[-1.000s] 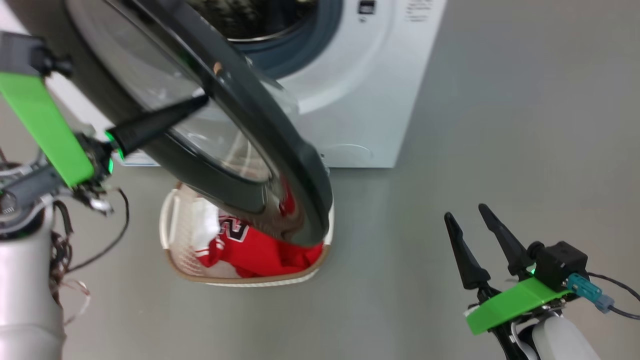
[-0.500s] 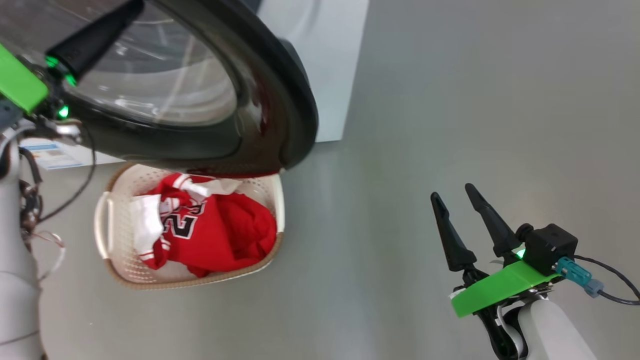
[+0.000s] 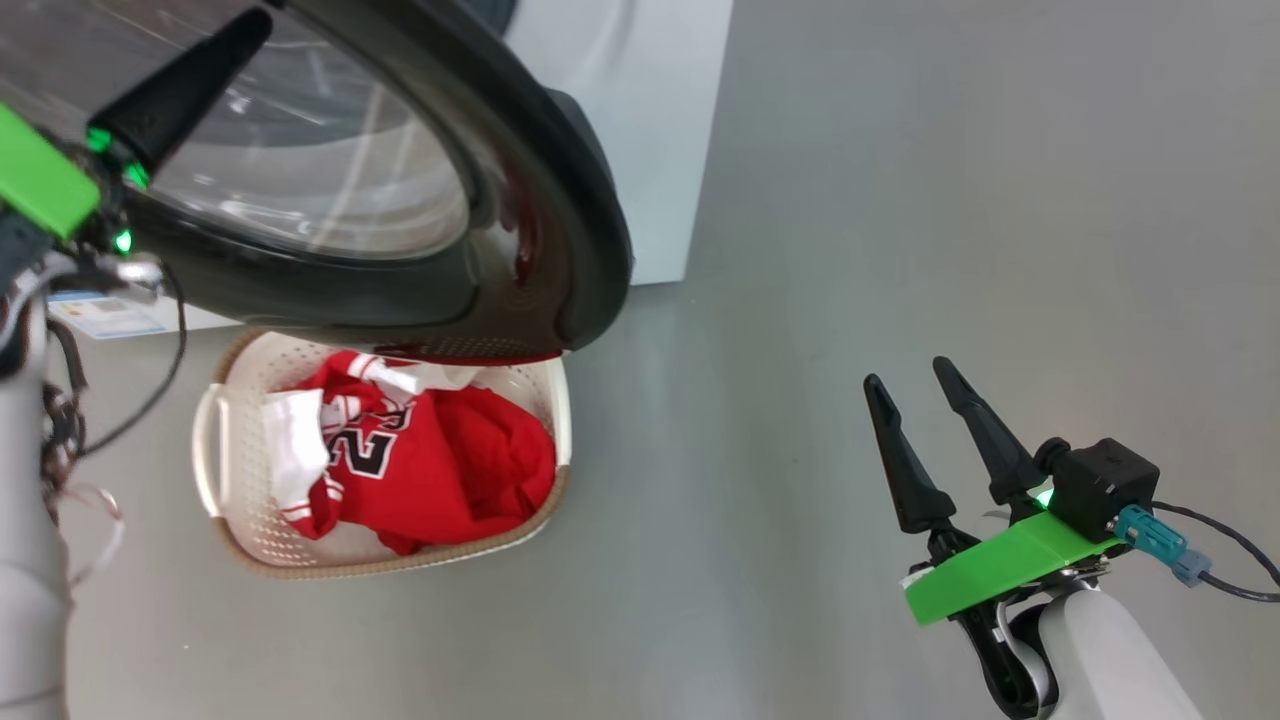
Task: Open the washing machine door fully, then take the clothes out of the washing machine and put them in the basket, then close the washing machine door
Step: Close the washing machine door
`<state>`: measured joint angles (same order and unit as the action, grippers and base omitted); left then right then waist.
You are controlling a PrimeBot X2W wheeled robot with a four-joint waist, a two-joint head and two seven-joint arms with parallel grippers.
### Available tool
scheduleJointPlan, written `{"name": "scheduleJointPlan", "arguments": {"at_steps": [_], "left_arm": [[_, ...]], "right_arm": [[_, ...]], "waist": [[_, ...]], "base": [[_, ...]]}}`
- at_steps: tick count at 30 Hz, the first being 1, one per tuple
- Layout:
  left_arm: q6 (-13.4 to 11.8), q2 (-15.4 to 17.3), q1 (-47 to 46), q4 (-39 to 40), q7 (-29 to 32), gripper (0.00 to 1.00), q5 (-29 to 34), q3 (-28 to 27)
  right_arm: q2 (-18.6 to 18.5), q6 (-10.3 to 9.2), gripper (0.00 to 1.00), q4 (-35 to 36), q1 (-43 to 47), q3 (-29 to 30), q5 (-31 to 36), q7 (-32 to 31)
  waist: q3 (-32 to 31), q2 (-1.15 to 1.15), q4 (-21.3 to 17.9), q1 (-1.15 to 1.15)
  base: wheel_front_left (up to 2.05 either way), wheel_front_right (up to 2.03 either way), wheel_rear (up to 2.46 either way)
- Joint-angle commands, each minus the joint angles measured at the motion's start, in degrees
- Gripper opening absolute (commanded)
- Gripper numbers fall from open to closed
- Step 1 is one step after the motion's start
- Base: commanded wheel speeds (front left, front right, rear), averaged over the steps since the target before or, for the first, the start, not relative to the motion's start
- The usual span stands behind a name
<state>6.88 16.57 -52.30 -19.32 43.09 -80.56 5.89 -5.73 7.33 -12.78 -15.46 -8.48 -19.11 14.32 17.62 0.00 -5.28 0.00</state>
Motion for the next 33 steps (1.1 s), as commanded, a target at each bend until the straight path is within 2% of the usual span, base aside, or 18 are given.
{"name": "scheduleJointPlan", "arguments": {"at_steps": [1, 4, 5, 8, 10, 11, 12, 13, 21, 24, 33], "left_arm": [[0.6, 3.1, 0.7, 1.9, -0.4, 0.00, -0.5, -1.4], [0.6, 3.2, 4.0, 3.5, -2.3, 0.00, -1.5, -0.9], [0.6, 3.2, 5.3, 3.9, -2.9, 0.03, -1.8, -0.9], [0.6, 3.2, 9.7, 4.5, -5.5, 0.19, -2.5, -0.9], [0.6, 3.2, 13.0, 5.0, -7.2, 0.42, -2.9, -0.9], [0.6, 3.2, 14.7, 5.2, -7.9, 0.48, -3.2, -0.8], [0.6, 3.4, 16.3, 5.5, -8.7, 0.71, -3.1, -0.7], [0.6, 3.6, 17.9, 5.7, -9.5, 1.00, -2.9, -0.4], [0.6, 5.9, 29.3, 7.7, -18.6, 1.00, 0.7, 3.5], [0.6, 6.4, 33.6, 8.5, -24.1, 1.00, 0.7, 4.8], [0.6, 8.5, 42.5, 9.1, -35.9, 1.00, 3.0, 9.4]], "right_arm": [[-0.2, 0.16, 1.00, 1.1, 0.1, -1.2, 0.7, 0.7], [-0.9, 0.16, 1.00, 0.9, 0.6, -1.3, 0.7, 0.7], [-1.2, 0.16, 1.00, 0.7, 0.8, -1.4, 0.7, 0.7], [-2.0, 0.16, 1.00, 0.4, 1.5, -1.7, 0.6, 0.7], [-2.5, 0.16, 1.00, 0.3, 2.0, -1.6, 0.5, 0.7], [-2.9, 0.16, 1.00, 0.3, 2.4, -1.6, 0.5, 0.7], [-3.2, 0.16, 1.00, 0.3, 2.7, -1.7, 0.5, 0.7], [-3.5, 0.16, 1.00, 0.3, 3.1, -1.6, 0.4, 0.7], [-5.4, 0.16, 1.00, 0.2, 6.0, -1.0, 0.1, 0.7], [-6.4, 0.16, 1.00, 0.6, 7.7, -0.8, -0.1, 0.7], [-7.4, 0.16, 1.00, 0.6, 10.0, 0.0, -0.4, 0.7]], "waist": [[-1.0, 0.00, 1.0, 0.00], [-2.4, 0.00, 2.5, 0.00], [-2.9, 0.00, 2.9, 0.00], [-4.6, 0.00, 4.3, 0.00], [-5.8, 0.00, 5.2, 0.00], [-6.3, 0.00, 5.7, 0.00], [-6.8, 0.00, 6.2, 0.00], [-7.2, 0.00, 6.6, 0.00], [-10.0, 0.00, 9.1, 0.00], [-10.9, 0.00, 9.5, 0.00], [-12.1, 0.00, 7.5, 0.00]], "base": [[0.00, 0.00, 0.00], [0.00, 0.00, 0.00], [0.00, 0.00, 0.00], [0.00, 0.00, 0.00], [0.00, 0.00, 0.00], [0.00, 0.00, 0.00], [0.00, 0.00, 0.00], [0.00, 0.00, 0.00], [0.00, 0.00, 0.00], [0.00, 0.00, 0.00], [0.00, 0.00, 0.00]]}}
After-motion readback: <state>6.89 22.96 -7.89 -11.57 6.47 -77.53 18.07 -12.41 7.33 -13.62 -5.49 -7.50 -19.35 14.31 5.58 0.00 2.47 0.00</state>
